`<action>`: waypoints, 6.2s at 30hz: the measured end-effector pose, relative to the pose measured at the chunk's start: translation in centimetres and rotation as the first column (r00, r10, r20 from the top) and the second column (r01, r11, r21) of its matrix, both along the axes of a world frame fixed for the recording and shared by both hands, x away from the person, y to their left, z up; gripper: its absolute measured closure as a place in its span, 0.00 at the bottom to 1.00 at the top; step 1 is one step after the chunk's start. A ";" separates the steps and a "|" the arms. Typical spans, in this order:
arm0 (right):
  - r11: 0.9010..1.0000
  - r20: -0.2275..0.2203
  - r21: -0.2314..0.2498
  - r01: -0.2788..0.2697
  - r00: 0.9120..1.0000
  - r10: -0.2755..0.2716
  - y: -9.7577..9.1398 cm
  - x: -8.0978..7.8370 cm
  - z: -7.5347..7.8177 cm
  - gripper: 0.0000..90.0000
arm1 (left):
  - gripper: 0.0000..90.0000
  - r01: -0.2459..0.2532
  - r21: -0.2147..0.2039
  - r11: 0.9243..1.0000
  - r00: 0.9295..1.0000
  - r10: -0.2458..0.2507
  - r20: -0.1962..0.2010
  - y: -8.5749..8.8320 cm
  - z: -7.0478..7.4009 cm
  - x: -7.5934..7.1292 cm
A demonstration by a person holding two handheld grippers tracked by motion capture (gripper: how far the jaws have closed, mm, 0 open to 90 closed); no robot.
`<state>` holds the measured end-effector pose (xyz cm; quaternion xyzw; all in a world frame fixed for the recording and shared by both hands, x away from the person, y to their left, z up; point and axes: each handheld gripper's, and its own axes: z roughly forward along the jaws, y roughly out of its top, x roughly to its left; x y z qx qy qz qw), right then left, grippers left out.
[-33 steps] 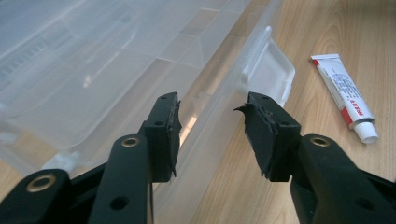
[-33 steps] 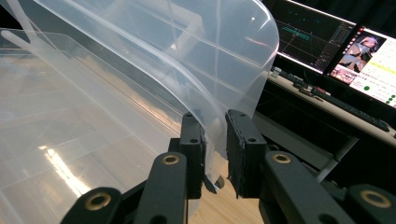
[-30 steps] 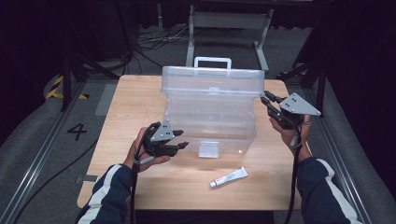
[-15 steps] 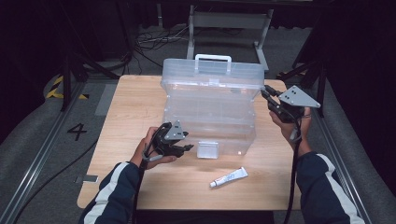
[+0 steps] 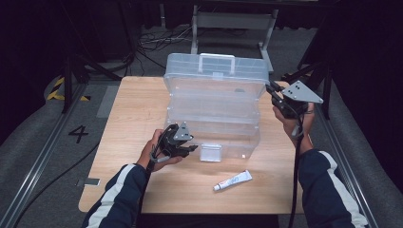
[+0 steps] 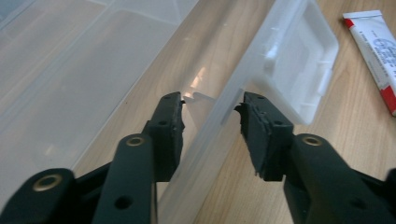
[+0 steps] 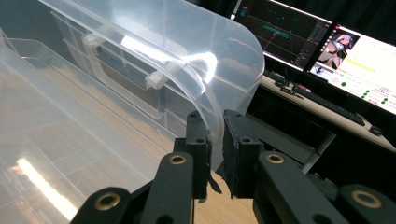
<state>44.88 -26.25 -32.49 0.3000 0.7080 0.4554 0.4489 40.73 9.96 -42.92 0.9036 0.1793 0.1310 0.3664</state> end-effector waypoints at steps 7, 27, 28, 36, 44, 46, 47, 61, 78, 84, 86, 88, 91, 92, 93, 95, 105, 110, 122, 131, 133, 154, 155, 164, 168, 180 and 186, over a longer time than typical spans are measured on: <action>0.999 -0.012 0.029 0.018 1.000 -0.018 0.1 1.2 0.4 0.92 | 0.72 0.014 -0.006 1.000 1.000 -0.014 -0.006 0.3 0.0 0.2; 0.996 -0.063 0.071 0.051 0.997 -0.046 0.0 4.9 1.4 0.94 | 0.74 0.063 -0.033 0.997 0.998 -0.064 -0.003 0.8 -0.3 0.6; 0.996 -0.064 0.075 0.052 0.997 -0.047 0.0 5.1 1.4 0.94 | 0.74 0.064 -0.034 0.997 0.998 -0.064 -0.004 0.8 -0.3 0.6; 0.994 -0.078 0.087 0.062 0.995 -0.055 0.0 5.9 1.5 0.94 | 0.74 0.066 -0.033 0.997 0.998 -0.066 -0.001 0.8 -0.3 0.6; 0.992 -0.100 0.097 0.077 0.993 -0.067 0.1 6.8 1.7 0.95 | 0.74 0.066 -0.038 0.997 0.998 -0.066 0.001 0.8 -0.4 0.6; 0.992 -0.102 0.096 0.078 0.992 -0.068 0.1 7.0 1.7 0.95 | 0.74 0.065 -0.039 0.997 0.998 -0.065 0.000 0.8 -0.4 0.6; 0.992 -0.107 0.101 0.077 0.992 -0.066 0.0 7.1 1.7 0.95 | 0.74 0.060 -0.041 0.997 0.998 -0.060 -0.003 0.8 -0.4 0.6; 0.988 -0.162 0.126 0.087 0.985 -0.066 -0.1 9.1 2.0 0.95 | 0.74 0.063 -0.044 0.997 0.998 -0.063 -0.003 0.8 -0.4 0.6; 0.991 -0.220 0.071 0.111 0.971 -0.093 0.4 12.7 2.0 0.94 | 0.75 0.060 -0.039 0.997 0.998 -0.060 0.006 0.7 -0.4 0.1; 0.990 -0.244 0.072 0.124 0.964 -0.103 0.6 14.2 1.6 0.94 | 0.75 0.063 -0.032 0.998 0.998 -0.062 0.013 0.7 -0.4 -0.1; 0.988 -0.264 0.094 0.120 0.960 -0.091 0.5 14.7 1.6 0.94 | 0.75 0.061 -0.028 0.998 0.998 -0.061 0.014 0.7 -0.4 -0.2; 0.988 -0.286 0.099 0.118 0.954 -0.085 0.4 15.3 1.5 0.94 | 0.76 0.061 -0.026 0.998 0.998 -0.061 0.009 0.8 -0.3 -0.1; 0.990 -0.298 0.074 0.122 0.950 -0.095 0.6 16.1 1.3 0.94 | 0.76 0.060 -0.028 0.998 0.998 -0.060 0.002 0.9 -0.3 -0.1; 0.989 -0.310 0.082 0.122 0.946 -0.091 0.5 16.4 1.2 0.94 | 0.76 0.060 -0.029 0.998 0.998 -0.060 0.002 0.9 -0.3 -0.1; 0.989 -0.317 0.083 0.122 0.944 -0.090 0.6 16.6 1.2 0.94 | 0.76 0.061 -0.029 0.998 0.998 -0.061 0.003 0.9 -0.3 -0.1; 0.990 -0.324 0.064 0.124 0.941 -0.097 0.7 17.0 1.1 0.94 | 0.76 0.062 -0.027 0.998 0.998 -0.062 0.004 0.9 -0.3 -0.1; 0.990 -0.360 0.057 0.130 0.927 -0.101 0.6 18.8 0.2 0.93 | 0.76 0.061 -0.032 0.998 0.998 -0.061 0.006 0.9 -0.4 -0.2; 0.991 -0.407 0.049 0.122 0.909 -0.092 0.5 20.3 -0.3 0.93 | 0.76 0.064 -0.029 0.998 0.998 -0.063 0.008 1.0 -0.3 -0.2; 0.992 -0.472 -0.008 0.124 0.875 -0.113 0.9 22.0 -1.4 0.92 | 0.76 0.069 -0.029 0.997 0.998 -0.069 0.005 1.2 -0.3 -0.4; 0.993 -0.511 -0.014 0.117 0.853 -0.108 0.8 23.0 -1.9 0.92 | 0.76 0.064 -0.037 0.997 0.998 -0.064 0.005 1.2 -0.4 -0.5; 0.994 -0.517 -0.006 0.113 0.850 -0.100 0.7 23.2 -2.1 0.92 | 0.76 0.063 -0.036 0.997 0.998 -0.062 0.003 1.2 -0.4 -0.6; 0.991 -0.573 0.020 0.130 0.814 -0.096 -0.4 24.1 -3.5 0.99 | 0.77 0.070 -0.038 0.997 0.998 -0.070 0.001 1.4 -0.4 -0.8; 0.992 -0.574 0.013 0.124 0.814 -0.095 -0.4 24.0 -3.5 0.99 | 0.77 0.070 -0.038 0.997 0.998 -0.070 0.000 1.4 -0.4 -0.8; 0.994 -0.551 -0.016 0.107 0.829 -0.098 -0.2 22.9 -3.1 0.98 | 0.77 0.073 -0.033 0.997 0.997 -0.073 -0.002 1.5 -0.4 -0.7; 0.995 -0.542 -0.028 0.091 0.836 -0.092 -0.1 22.2 -2.9 0.98 | 0.77 0.074 -0.035 0.997 0.997 -0.074 -0.004 1.4 -0.4 -0.7; 0.998 -0.508 -0.016 0.067 0.859 -0.066 -1.1 19.8 -1.5 1.00 | 0.77 0.070 -0.037 0.997 0.997 -0.071 -0.006 1.4 -0.4 -0.7; 0.999 -0.486 -0.021 0.030 0.873 -0.036 -1.1 18.0 -1.1 1.00 | 0.77 0.066 -0.040 0.997 0.998 -0.067 -0.012 1.4 -0.4 -0.7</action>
